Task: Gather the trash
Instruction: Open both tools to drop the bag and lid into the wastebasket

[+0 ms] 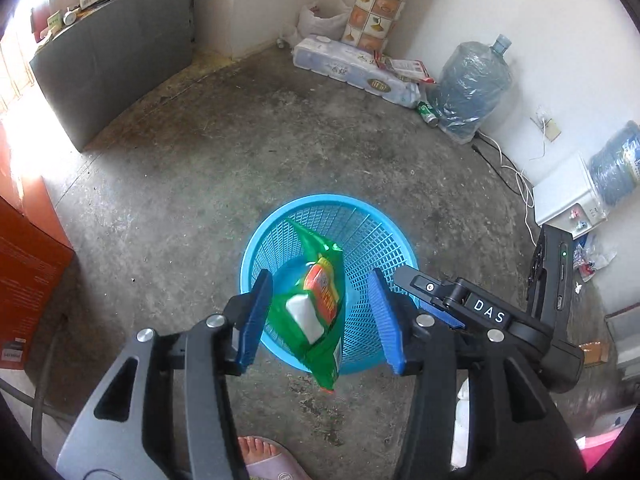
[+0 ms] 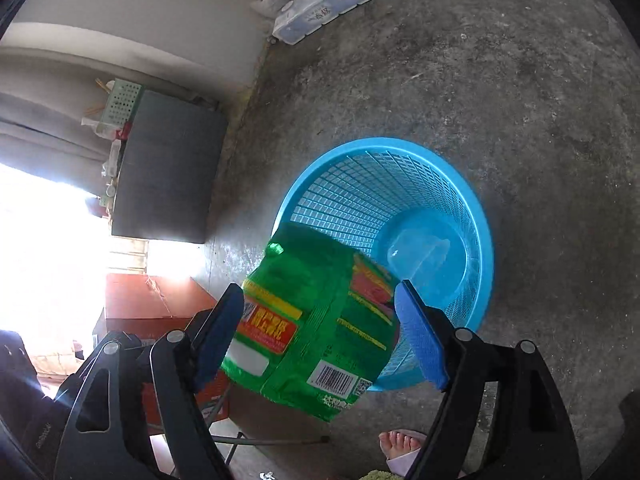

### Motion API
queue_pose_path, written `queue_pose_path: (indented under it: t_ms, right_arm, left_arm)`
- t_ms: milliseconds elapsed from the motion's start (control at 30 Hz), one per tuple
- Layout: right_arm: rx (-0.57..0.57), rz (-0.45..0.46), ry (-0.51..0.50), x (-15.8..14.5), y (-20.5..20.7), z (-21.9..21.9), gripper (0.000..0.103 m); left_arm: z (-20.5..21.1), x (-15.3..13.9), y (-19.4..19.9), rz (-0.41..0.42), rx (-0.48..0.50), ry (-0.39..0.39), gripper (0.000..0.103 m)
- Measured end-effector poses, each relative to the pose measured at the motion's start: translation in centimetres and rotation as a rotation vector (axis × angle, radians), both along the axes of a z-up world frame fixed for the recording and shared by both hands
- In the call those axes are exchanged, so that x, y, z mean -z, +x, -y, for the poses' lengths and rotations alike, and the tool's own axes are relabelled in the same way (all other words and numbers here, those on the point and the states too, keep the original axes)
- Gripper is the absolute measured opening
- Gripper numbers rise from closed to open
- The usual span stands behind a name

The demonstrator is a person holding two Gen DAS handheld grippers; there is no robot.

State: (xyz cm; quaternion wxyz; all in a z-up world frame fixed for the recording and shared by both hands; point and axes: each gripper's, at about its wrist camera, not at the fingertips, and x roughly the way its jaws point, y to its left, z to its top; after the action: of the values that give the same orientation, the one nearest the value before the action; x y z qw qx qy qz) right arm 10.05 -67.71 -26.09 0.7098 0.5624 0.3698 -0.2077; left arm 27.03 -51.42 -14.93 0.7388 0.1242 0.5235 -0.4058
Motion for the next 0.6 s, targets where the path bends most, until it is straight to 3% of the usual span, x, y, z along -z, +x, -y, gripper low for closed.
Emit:
queue_pose_path:
  t_ms: [267,333,600]
  right_arm:
    - [-0.043,0.031,-0.082,-3.4,-4.2,-1.5,0.076]
    - [-0.055,0.033,-0.114,-4.9,-5.7,-2.2,0.076]
    - [-0.165,0.037,-0.316,-12.4,-9.8,-7.1,0.076]
  left_arm:
    - [-3.3,-3.9,-1.7,0.04,0.015,-0.064,0.053]
    - [-4.9,-5.3,-2.4,0.044,0.011,-0.091,0.057]
    - [-13.7,-11.6,-6.1,0.052,-0.023,-0.239,0.058]
